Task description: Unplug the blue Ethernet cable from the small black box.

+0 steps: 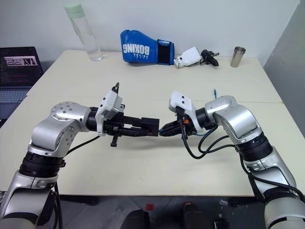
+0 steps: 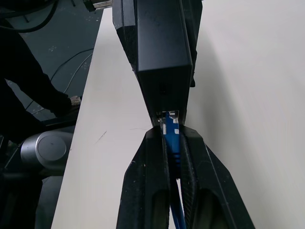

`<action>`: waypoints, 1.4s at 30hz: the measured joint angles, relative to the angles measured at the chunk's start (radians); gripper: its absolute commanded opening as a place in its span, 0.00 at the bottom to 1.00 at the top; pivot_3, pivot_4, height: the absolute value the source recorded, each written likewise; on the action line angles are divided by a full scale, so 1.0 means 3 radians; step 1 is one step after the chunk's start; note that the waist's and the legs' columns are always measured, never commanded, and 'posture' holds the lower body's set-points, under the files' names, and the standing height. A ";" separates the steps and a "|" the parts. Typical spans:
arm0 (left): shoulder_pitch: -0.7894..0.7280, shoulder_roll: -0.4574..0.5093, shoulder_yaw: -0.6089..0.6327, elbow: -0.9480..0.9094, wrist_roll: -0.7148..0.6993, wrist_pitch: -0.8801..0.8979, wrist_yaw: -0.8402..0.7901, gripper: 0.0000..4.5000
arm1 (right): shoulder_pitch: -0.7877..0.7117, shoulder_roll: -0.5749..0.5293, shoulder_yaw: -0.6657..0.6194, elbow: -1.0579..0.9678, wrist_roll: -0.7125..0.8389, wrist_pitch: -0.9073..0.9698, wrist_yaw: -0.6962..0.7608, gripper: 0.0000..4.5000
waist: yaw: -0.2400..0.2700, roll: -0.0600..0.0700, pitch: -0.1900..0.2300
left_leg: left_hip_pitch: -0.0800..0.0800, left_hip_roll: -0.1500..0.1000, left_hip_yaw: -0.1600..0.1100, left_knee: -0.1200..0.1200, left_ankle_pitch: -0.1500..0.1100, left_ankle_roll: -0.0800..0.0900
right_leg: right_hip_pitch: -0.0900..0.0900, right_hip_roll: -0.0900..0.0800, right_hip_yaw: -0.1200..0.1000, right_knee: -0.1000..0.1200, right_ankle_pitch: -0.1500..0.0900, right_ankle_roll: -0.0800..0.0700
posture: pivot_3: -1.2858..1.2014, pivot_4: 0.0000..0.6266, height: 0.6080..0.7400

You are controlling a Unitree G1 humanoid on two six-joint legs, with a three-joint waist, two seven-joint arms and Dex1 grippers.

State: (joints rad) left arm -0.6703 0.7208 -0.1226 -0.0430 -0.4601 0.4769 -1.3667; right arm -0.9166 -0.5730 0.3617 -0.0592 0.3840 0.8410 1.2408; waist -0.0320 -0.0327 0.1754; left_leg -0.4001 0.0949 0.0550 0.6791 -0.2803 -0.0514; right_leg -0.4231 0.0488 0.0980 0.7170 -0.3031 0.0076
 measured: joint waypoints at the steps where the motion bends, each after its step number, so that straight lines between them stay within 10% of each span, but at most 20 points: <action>1: 0.0008 0.0001 0.0000 -0.0002 0.0002 -0.0008 -0.0002 0.18 | -0.0005 -0.0001 0.0012 0.0001 -0.0003 -0.0001 0.0003 0.00 | 0.0000 0.0000 0.0000 | 0.0000 0.0000 0.0000 0.0000 0.0000 0.0000 | 0.0000 0.0000 0.0000 0.0000 0.0000 0.0000 | 0.52 0.24 1.00; 22: 0.0515 0.0295 0.0327 -0.0224 -0.0168 0.0293 0.0273 0.18 | 0.0811 -0.0723 -0.0001 0.0441 -0.0534 -0.0482 -0.0139 0.00 | 0.0001 -0.0001 0.0001 | -0.0001 0.0000 0.0002 -0.0001 0.0000 0.0000 | -0.0001 -0.0001 0.0002 -0.0003 -0.0001 0.0000 | 0.52 0.24 1.00; 39: 0.0614 0.0051 0.0450 -0.0313 -0.0207 0.0325 0.0822 0.18 | 0.1022 -0.0661 -0.0245 0.0322 -0.0529 -0.0715 -0.0248 0.88 | -0.0001 -0.0001 0.0001 | 0.0001 0.0000 0.0001 -0.0001 0.0000 0.0000 | 0.0001 0.0000 0.0002 -0.0002 -0.0001 0.0000 | 0.52 0.24 1.00; 42: 0.0613 -0.0177 0.0537 -0.0119 -0.0061 0.0192 0.1219 0.18 | 0.0878 -0.0556 -0.0353 0.0139 -0.0387 -0.0603 -0.0242 0.89 | -0.0010 0.0000 0.0001 | 0.0003 0.0001 0.0001 0.0000 0.0000 0.0000 | 0.0002 0.0000 0.0003 0.0000 0.0000 0.0000 | 0.52 0.24 1.00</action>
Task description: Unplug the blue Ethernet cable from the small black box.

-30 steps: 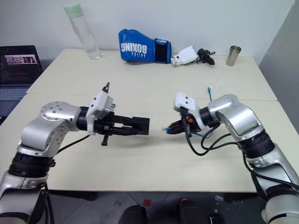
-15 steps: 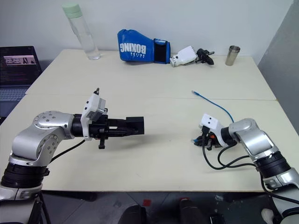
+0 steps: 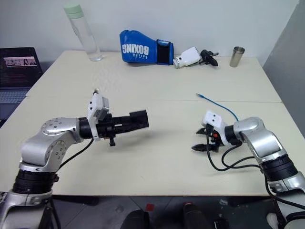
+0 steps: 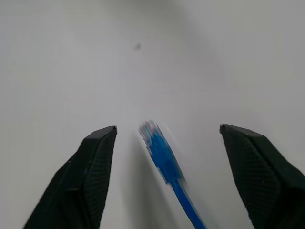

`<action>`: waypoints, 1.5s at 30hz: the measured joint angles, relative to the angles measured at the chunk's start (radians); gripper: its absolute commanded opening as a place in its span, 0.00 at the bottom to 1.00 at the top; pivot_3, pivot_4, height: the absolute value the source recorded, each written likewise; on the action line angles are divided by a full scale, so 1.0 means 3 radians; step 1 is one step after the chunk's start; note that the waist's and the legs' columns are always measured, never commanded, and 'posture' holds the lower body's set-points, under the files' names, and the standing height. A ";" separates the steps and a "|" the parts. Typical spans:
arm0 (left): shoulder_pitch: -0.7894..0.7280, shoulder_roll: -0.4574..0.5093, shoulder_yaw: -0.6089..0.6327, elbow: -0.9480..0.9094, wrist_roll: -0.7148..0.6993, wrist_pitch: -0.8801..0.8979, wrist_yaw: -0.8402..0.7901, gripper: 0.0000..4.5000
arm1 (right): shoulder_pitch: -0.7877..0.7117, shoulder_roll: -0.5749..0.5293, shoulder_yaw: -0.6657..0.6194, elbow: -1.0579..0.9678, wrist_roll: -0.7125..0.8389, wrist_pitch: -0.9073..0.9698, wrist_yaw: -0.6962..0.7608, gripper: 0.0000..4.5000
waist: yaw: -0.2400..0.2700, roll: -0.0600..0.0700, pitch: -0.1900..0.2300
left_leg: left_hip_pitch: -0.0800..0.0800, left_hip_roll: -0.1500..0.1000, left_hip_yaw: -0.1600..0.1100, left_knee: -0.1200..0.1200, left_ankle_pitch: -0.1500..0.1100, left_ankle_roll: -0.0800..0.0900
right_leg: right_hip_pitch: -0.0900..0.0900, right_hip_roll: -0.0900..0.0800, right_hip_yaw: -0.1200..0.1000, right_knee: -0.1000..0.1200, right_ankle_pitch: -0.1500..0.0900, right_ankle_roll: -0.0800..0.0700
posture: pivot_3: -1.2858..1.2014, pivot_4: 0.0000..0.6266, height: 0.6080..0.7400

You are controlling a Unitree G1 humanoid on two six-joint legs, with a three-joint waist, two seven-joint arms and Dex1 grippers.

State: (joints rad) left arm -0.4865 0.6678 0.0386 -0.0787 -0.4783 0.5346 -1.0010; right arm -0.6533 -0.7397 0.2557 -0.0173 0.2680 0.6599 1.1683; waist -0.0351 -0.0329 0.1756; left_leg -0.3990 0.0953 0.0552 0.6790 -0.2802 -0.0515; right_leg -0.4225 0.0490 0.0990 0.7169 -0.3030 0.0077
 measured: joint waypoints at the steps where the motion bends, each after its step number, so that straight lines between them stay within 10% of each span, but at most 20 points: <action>1: -0.0002 -0.0119 0.0009 0.0141 0.0134 -0.0125 0.0240 0.18 | -0.0121 0.0108 -0.0046 -0.0058 0.0030 0.0038 -0.0083 0.89 | -0.0003 0.0000 0.0000 | 0.0001 0.0000 -0.0001 0.0000 0.0000 0.0000 | 0.0001 0.0000 -0.0001 0.0001 0.0000 0.0000 | 0.52 0.24 1.00; 9: -0.0144 -0.0821 0.0347 0.1563 0.0819 -0.1309 0.1732 0.18 | -0.0552 0.0865 -0.0017 -0.0088 -0.0047 0.0283 -0.0767 0.89 | 0.0021 -0.0001 -0.0001 | -0.0008 -0.0002 0.0003 0.0000 0.0003 -0.0006 | -0.0004 -0.0008 -0.0002 -0.0003 0.0001 0.0000 | 0.52 0.24 1.00; 23: -0.0690 -0.1012 0.0384 0.3122 0.1083 -0.2297 0.2061 0.18 | -0.0756 0.1113 0.0187 -0.0009 -0.0099 0.0407 -0.0870 0.89 | 0.0021 -0.0005 -0.0003 | -0.0007 -0.0003 0.0001 -0.0002 0.0003 -0.0006 | -0.0002 -0.0006 -0.0007 -0.0001 0.0002 0.0000 | 0.52 0.24 1.00; 37: -0.0714 -0.0996 0.0473 0.3213 0.1059 -0.2239 0.1917 0.99 | -0.0779 0.1146 0.0197 -0.0009 -0.0093 0.0440 -0.0876 0.89 | 0.0016 -0.0004 -0.0003 | -0.0006 -0.0003 0.0002 -0.0002 0.0004 -0.0008 | -0.0002 -0.0006 -0.0006 0.0001 0.0001 0.0001 | 0.52 0.24 1.00; 45: -0.0332 -0.0819 0.0493 0.2594 0.1062 -0.2070 0.1901 0.99 | -0.0799 0.1137 0.0195 -0.0007 -0.0068 0.0440 -0.0872 0.89 | 0.0011 -0.0004 -0.0003 | -0.0006 0.0000 0.0002 -0.0003 0.0005 -0.0010 | -0.0003 -0.0006 -0.0006 0.0000 0.0001 0.0000 | 0.52 0.24 1.00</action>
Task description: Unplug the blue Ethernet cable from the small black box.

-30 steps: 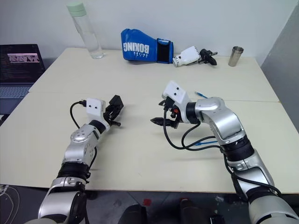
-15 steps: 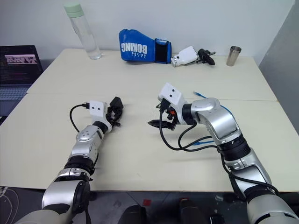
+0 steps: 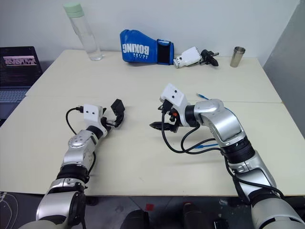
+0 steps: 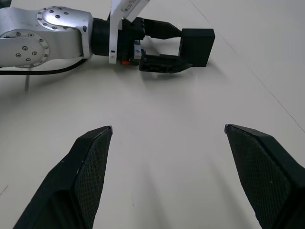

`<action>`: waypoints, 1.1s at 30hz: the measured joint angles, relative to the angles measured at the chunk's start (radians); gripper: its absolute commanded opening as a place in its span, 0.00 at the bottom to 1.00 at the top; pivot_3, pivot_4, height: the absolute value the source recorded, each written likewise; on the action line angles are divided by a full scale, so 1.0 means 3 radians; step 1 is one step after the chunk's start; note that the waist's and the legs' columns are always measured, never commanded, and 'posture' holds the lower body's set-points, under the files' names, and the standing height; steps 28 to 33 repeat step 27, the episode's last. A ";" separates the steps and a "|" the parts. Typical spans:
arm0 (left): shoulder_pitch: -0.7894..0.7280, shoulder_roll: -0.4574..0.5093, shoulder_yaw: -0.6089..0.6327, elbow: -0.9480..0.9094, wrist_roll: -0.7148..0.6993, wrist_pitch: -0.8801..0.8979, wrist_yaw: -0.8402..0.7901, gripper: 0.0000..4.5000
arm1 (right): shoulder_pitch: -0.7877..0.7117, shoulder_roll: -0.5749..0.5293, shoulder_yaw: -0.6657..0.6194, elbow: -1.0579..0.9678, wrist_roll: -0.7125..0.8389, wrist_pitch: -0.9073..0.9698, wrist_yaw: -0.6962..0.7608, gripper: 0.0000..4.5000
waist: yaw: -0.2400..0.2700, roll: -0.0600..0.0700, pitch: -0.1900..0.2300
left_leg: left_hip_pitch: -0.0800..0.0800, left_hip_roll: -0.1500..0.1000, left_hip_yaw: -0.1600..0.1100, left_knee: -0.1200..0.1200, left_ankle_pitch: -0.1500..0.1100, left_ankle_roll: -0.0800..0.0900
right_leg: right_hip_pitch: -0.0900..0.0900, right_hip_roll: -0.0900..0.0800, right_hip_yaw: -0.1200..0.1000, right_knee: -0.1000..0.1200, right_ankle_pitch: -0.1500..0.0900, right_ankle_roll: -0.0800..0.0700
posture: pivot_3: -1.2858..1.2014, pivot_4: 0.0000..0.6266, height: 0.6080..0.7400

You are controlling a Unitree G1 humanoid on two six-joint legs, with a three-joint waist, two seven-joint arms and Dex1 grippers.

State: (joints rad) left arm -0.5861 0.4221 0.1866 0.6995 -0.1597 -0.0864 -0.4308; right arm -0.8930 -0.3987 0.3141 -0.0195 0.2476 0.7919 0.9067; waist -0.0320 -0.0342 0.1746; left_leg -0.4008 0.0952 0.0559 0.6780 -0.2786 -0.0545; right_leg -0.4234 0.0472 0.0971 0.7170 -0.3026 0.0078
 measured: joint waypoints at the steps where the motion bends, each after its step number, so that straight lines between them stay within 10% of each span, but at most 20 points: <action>1: 0.0077 0.0019 0.0000 -0.0140 0.0000 0.0053 0.0000 0.99 | 0.0000 -0.0005 0.0000 0.0000 0.0002 0.0000 0.0000 0.89 | 0.0000 0.0000 0.0000 | 0.0000 0.0000 0.0000 0.0000 0.0000 0.0000 | 0.0000 0.0000 0.0000 0.0000 0.0000 0.0000 | 0.52 0.24 1.00; 18: 0.1339 0.1379 0.0208 -0.3058 -0.0778 0.1736 -0.1104 0.99 | 0.1105 -0.0836 -0.0820 -0.0840 0.0466 -0.0102 0.0249 0.89 | -0.0001 -0.0003 0.0000 | 0.0003 0.0000 -0.0001 -0.0005 -0.0005 0.0008 | 0.0006 -0.0002 0.0001 -0.0009 -0.0002 0.0001 | 0.52 0.24 1.00; 33: 0.1415 0.1723 0.0442 -0.3160 -0.1161 0.2083 -0.1587 0.99 | 0.1476 -0.1023 -0.1236 -0.0930 0.0646 -0.0364 0.0250 0.89 | -0.0011 -0.0001 0.0001 | 0.0008 0.0002 -0.0001 -0.0004 -0.0005 0.0009 | 0.0004 0.0005 0.0003 -0.0007 -0.0003 0.0000 | 0.52 0.24 1.00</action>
